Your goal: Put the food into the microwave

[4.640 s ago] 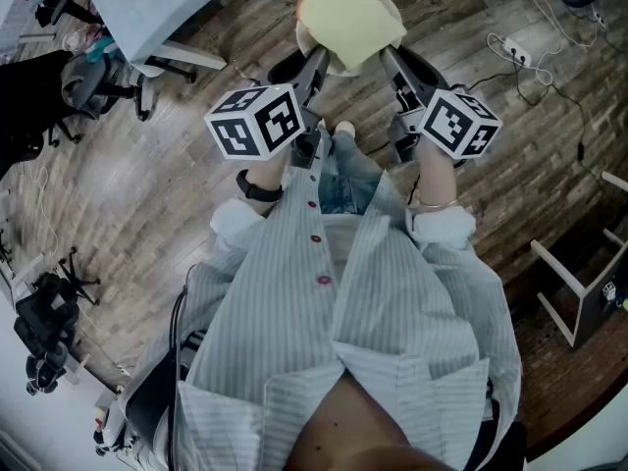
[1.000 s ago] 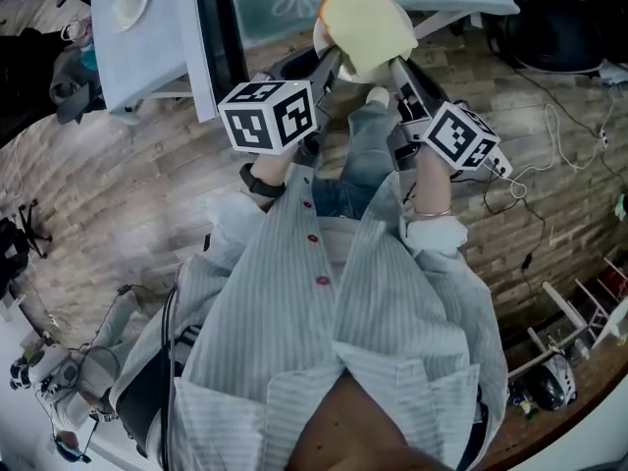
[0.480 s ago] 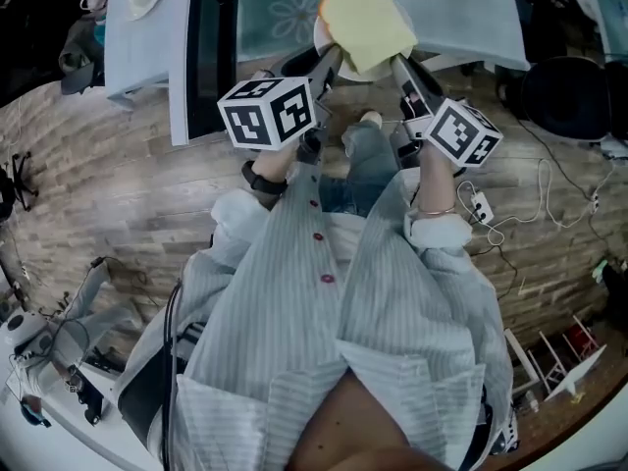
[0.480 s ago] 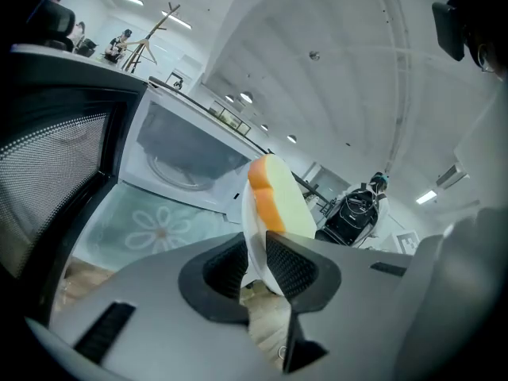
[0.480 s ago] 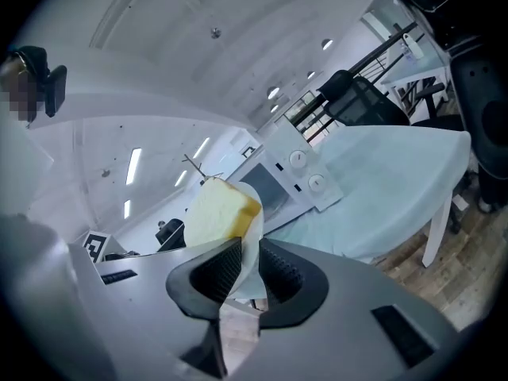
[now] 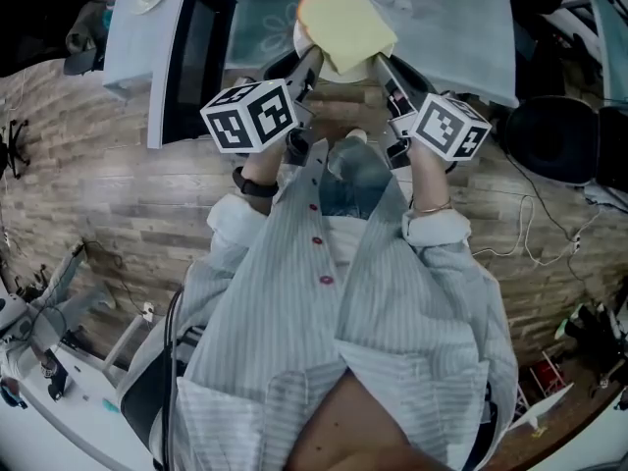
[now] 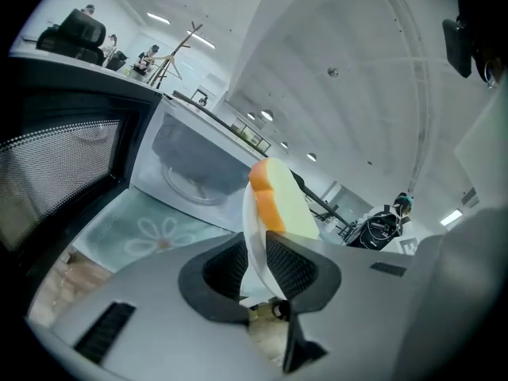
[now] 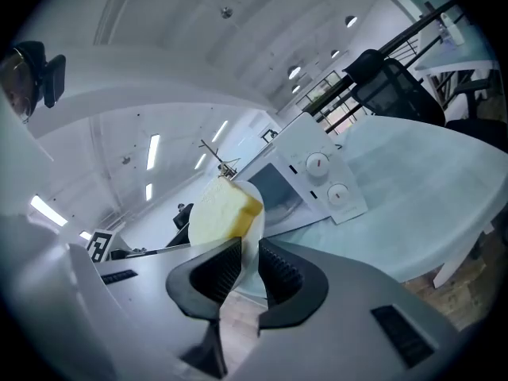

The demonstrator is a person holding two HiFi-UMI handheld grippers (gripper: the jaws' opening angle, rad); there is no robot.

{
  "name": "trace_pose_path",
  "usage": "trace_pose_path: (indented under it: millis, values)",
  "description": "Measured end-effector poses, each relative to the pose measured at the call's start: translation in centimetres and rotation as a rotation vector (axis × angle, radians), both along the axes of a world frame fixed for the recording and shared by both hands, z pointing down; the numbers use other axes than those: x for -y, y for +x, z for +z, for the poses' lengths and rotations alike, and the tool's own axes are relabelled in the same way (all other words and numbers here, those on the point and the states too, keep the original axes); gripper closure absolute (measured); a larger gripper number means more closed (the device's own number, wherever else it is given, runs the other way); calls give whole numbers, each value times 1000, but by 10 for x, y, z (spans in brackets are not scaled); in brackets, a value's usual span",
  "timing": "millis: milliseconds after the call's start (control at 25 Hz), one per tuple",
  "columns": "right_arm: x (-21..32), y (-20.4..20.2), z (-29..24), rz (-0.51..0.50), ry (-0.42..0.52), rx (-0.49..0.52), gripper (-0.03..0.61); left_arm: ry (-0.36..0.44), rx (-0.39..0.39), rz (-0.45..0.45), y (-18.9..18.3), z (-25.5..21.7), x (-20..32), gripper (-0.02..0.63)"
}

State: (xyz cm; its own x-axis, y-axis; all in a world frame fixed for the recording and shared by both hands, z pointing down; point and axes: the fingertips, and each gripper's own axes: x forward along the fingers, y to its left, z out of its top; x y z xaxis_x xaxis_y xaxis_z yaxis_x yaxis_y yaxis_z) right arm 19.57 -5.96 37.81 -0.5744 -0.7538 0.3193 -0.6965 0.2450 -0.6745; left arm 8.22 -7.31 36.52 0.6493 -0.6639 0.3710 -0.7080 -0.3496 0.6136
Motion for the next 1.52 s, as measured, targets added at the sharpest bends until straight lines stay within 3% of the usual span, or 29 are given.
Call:
trace_pose_path:
  millis: [600, 1520]
  values:
    - [46, -32, 6, -191, -45, -2, 503, -59, -7, -181, -31, 11, 30, 548]
    - [119, -63, 38, -173, -105, -30, 503, -128, -14, -163, -62, 49, 104, 540]
